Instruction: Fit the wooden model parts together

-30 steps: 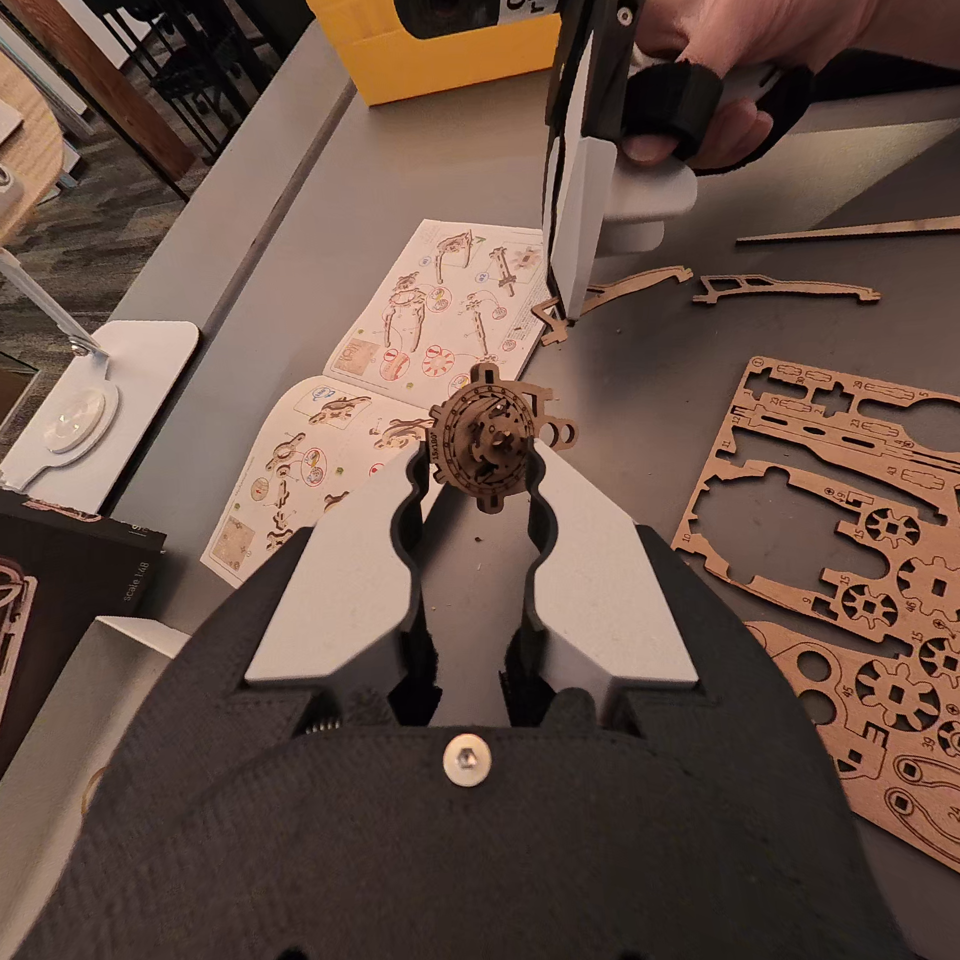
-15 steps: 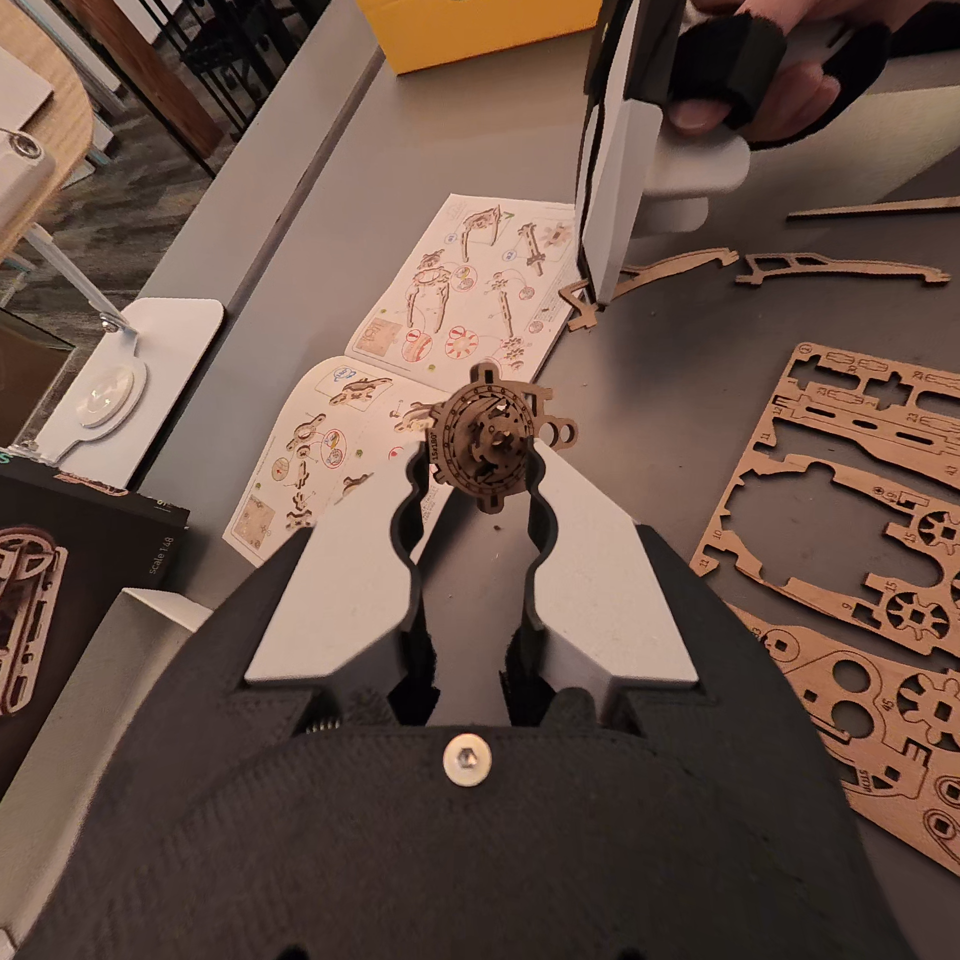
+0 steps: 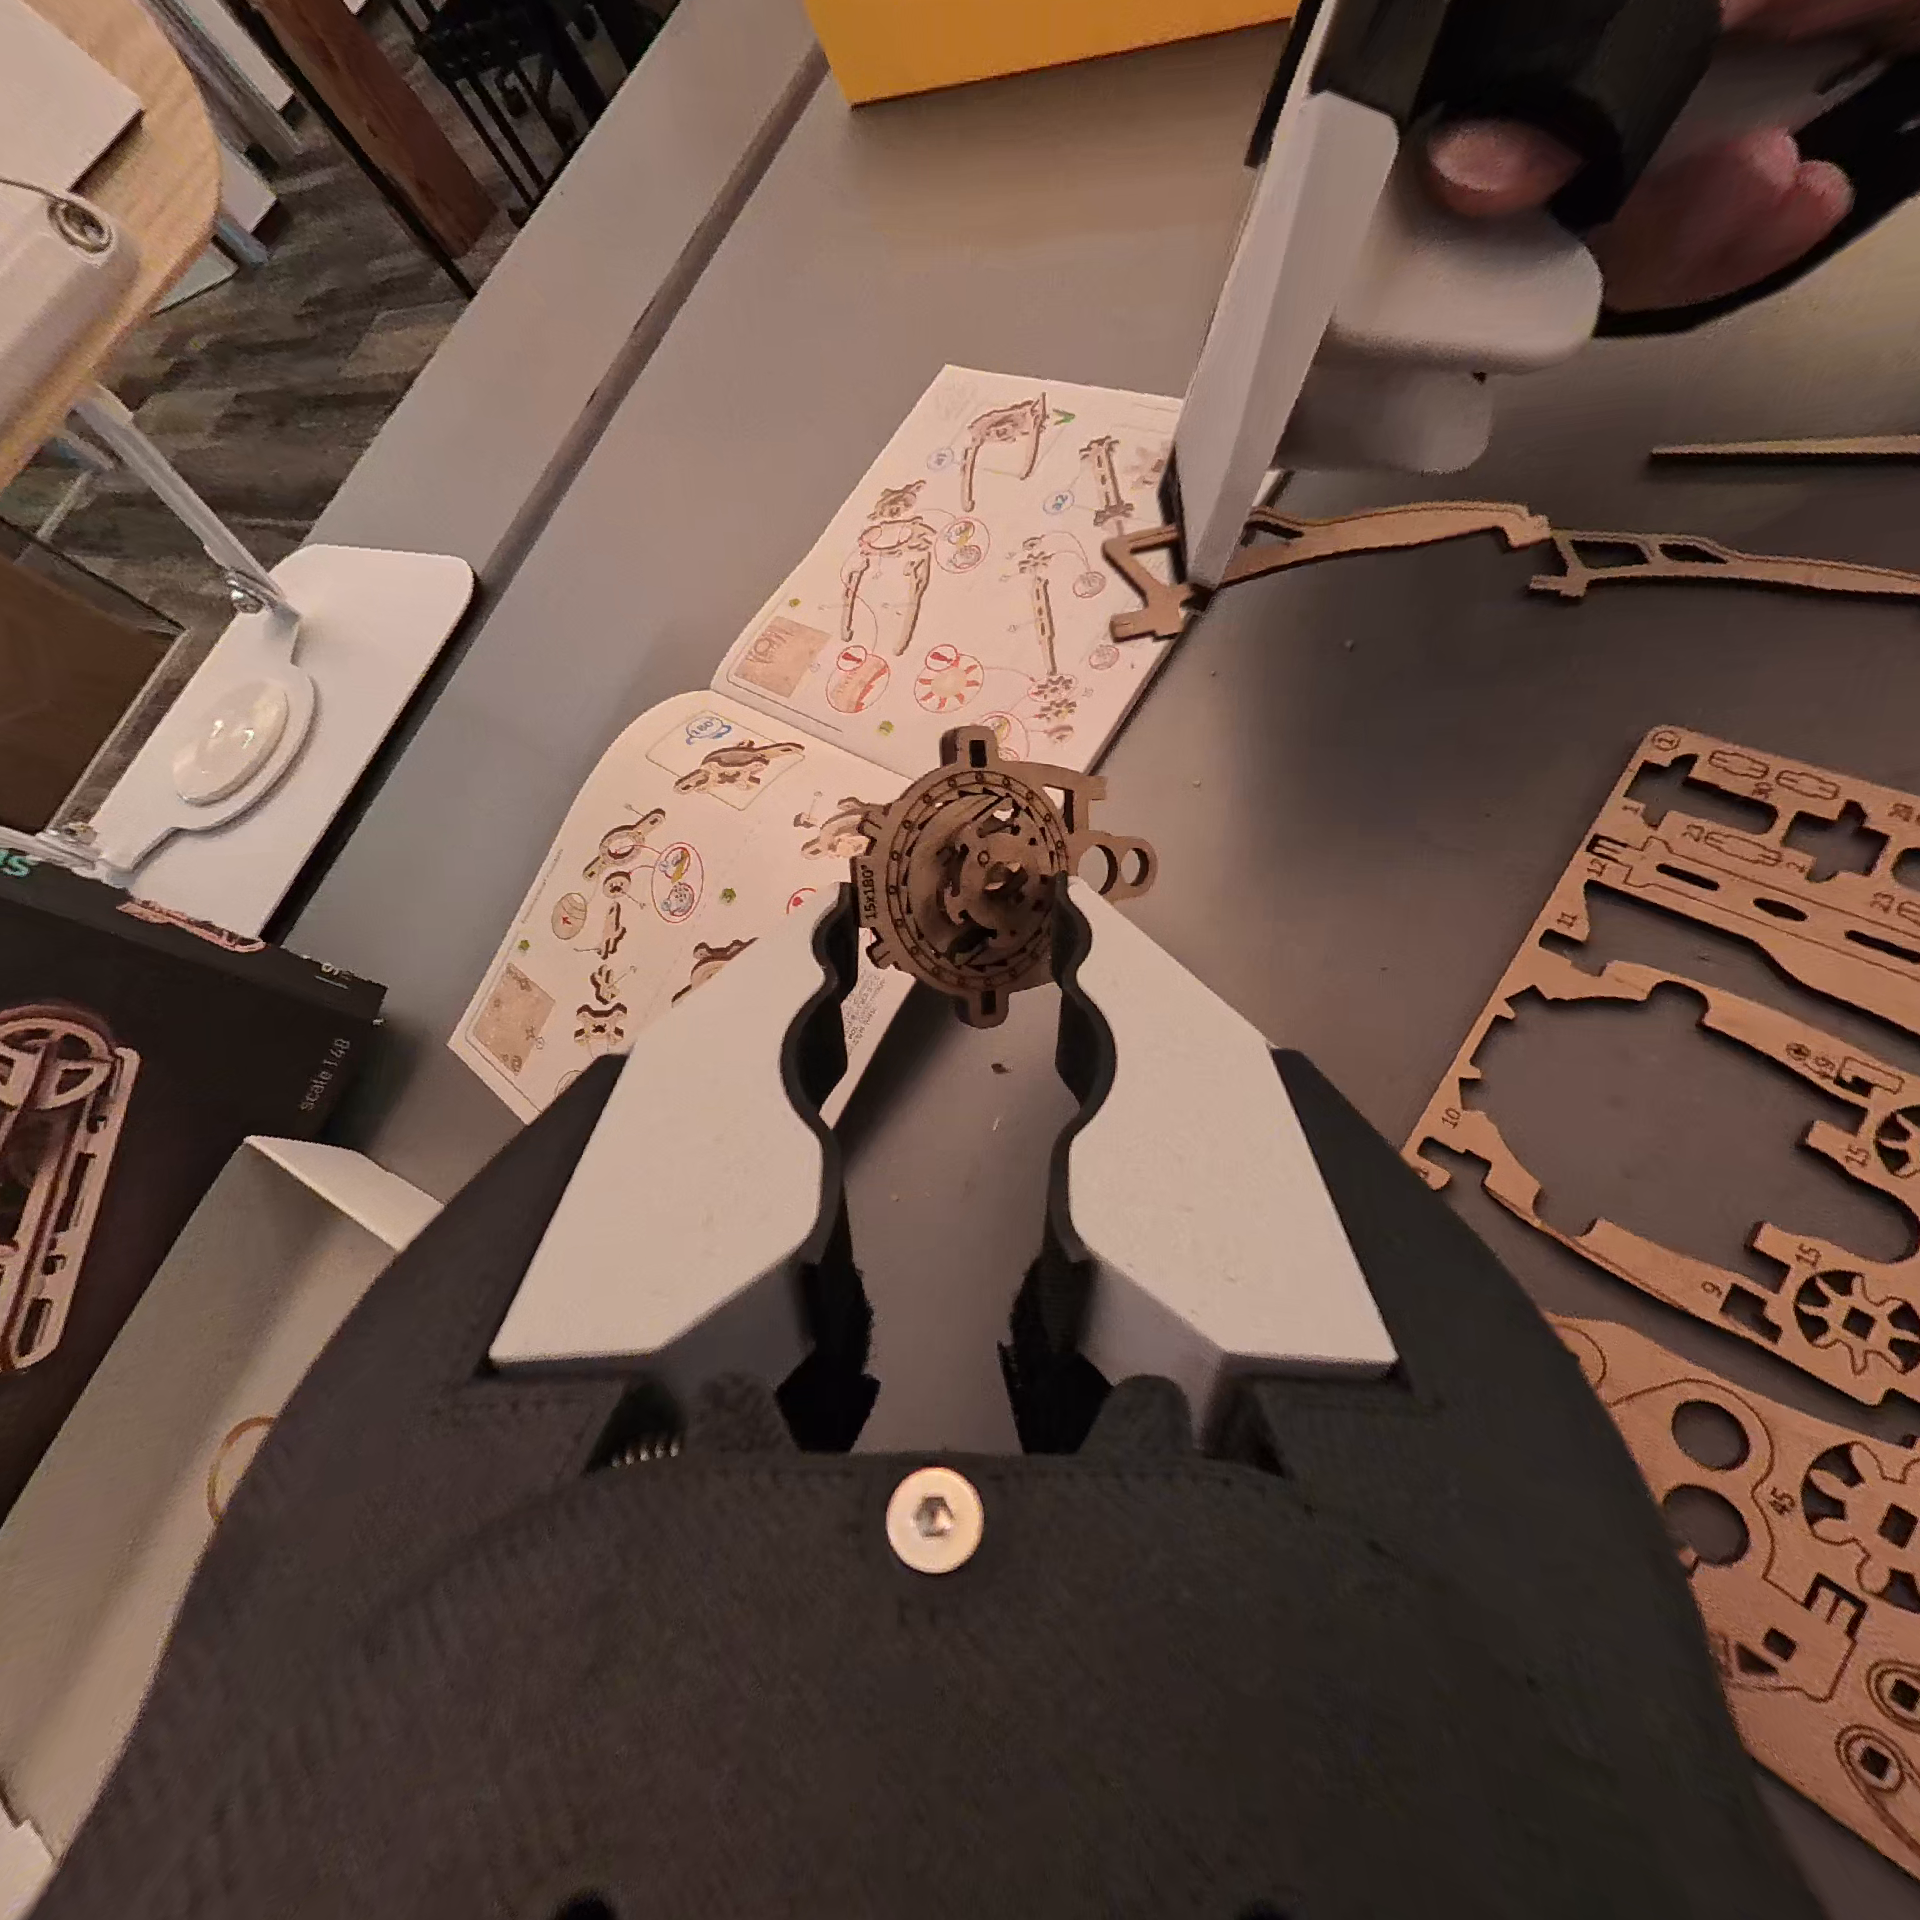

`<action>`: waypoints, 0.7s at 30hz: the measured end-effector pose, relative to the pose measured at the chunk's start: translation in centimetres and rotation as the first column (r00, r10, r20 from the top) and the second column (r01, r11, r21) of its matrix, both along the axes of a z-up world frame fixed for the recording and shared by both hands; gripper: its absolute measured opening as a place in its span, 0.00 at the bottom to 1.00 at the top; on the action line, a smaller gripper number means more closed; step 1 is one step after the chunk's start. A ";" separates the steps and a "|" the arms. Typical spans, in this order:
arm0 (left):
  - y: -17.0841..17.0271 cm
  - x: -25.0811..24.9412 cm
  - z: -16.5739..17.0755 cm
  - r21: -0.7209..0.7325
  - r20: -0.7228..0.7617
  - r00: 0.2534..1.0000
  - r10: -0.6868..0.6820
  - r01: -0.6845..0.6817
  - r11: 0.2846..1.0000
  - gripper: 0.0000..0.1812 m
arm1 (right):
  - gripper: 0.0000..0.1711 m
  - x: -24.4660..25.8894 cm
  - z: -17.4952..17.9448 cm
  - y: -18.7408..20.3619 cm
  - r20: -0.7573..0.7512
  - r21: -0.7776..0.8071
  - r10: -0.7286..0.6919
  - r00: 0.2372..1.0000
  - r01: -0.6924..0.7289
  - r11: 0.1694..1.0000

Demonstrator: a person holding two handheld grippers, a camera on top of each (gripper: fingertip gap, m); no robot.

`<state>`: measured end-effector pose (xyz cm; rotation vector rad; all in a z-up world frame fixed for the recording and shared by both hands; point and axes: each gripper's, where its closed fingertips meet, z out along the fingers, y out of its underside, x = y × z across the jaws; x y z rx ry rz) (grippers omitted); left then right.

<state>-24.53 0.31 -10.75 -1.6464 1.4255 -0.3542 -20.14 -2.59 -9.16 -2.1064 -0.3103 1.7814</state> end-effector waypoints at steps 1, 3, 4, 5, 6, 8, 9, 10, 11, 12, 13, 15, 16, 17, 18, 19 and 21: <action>0.1 0.0 -0.1 0.007 -0.005 1.000 0.011 -0.011 1.000 0.19 | 0.00 -0.2 0.1 0.0 -0.010 0.002 -0.006 1.000 0.006 1.000; 0.2 0.1 -0.2 0.020 -0.023 0.999 0.029 -0.028 0.999 0.19 | 0.00 -0.5 0.5 0.2 -0.040 -0.002 -0.026 0.999 0.026 1.000; 0.2 0.1 -0.3 0.029 -0.033 0.999 0.037 -0.036 0.999 0.19 | 0.00 -0.5 0.5 0.3 -0.044 -0.009 -0.040 0.998 0.039 0.999; 0.2 0.1 -0.5 0.038 -0.048 0.998 0.044 -0.042 0.998 0.20 | 0.00 -0.6 0.4 0.4 -0.042 -0.007 -0.048 0.998 0.047 0.999; 0.2 0.1 -0.7 0.049 -0.066 0.997 0.050 -0.047 0.998 0.20 | 0.00 -0.6 0.4 0.5 -0.039 -0.004 -0.059 0.997 0.059 0.998; 0.3 0.2 -1.1 0.073 -0.101 0.993 0.059 -0.052 0.996 0.20 | 0.00 -0.7 0.2 0.6 -0.040 -0.015 -0.066 0.997 0.065 0.998; 0.2 0.2 -1.3 0.084 -0.116 0.992 0.059 -0.050 0.995 0.20 | 0.00 -0.8 0.0 0.7 -0.038 -0.023 -0.068 0.997 0.067 0.997; 0.2 0.2 -1.4 0.094 -0.128 0.990 0.062 -0.051 0.994 0.20 | 0.00 -0.8 -0.1 0.8 -0.035 -0.024 -0.073 0.997 0.073 0.997; 0.2 0.3 -1.5 0.101 -0.136 0.989 0.064 -0.051 0.994 0.20 | 0.00 -0.9 -0.3 0.8 -0.030 -0.024 -0.078 0.996 0.078 0.997; 0.1 0.3 -1.5 0.103 -0.142 0.988 0.064 -0.049 0.993 0.20 | 0.00 -0.9 -0.4 0.9 -0.025 -0.023 -0.084 0.996 0.084 0.996; -0.1 0.4 -1.5 0.102 -0.143 0.988 0.062 -0.047 0.994 0.20 | 0.00 -1.0 -0.6 0.9 -0.016 -0.021 -0.087 0.996 0.087 0.996; -0.2 0.6 -1.4 0.104 -0.140 0.988 0.065 -0.050 0.993 0.19 | 0.00 -1.1 -0.8 1.0 -0.001 -0.015 -0.090 0.996 0.089 0.996; -0.2 0.7 -1.4 0.109 -0.140 0.988 0.068 -0.053 0.993 0.19 | 0.00 -1.2 -0.9 1.0 0.005 -0.013 -0.089 0.996 0.089 0.996; -0.3 0.7 -1.3 0.114 -0.142 0.987 0.072 -0.056 0.992 0.19 | 0.00 -1.2 -1.0 1.0 0.009 -0.010 -0.090 0.996 0.090 0.996; -0.3 0.7 -1.3 0.119 -0.144 0.987 0.075 -0.058 0.991 0.19 | 0.00 -1.2 -1.0 1.0 0.013 -0.008 -0.092 0.996 0.092 0.996; -0.3 0.8 -1.3 0.122 -0.145 0.987 0.074 -0.057 0.991 0.19 | 0.00 -1.3 -1.1 1.0 0.018 -0.009 -0.091 0.996 0.091 0.996; -0.5 0.9 -1.3 0.122 -0.146 0.987 0.072 -0.054 0.991 0.19 | 0.00 -1.4 -1.3 0.9 0.022 -0.016 -0.088 0.996 0.088 0.996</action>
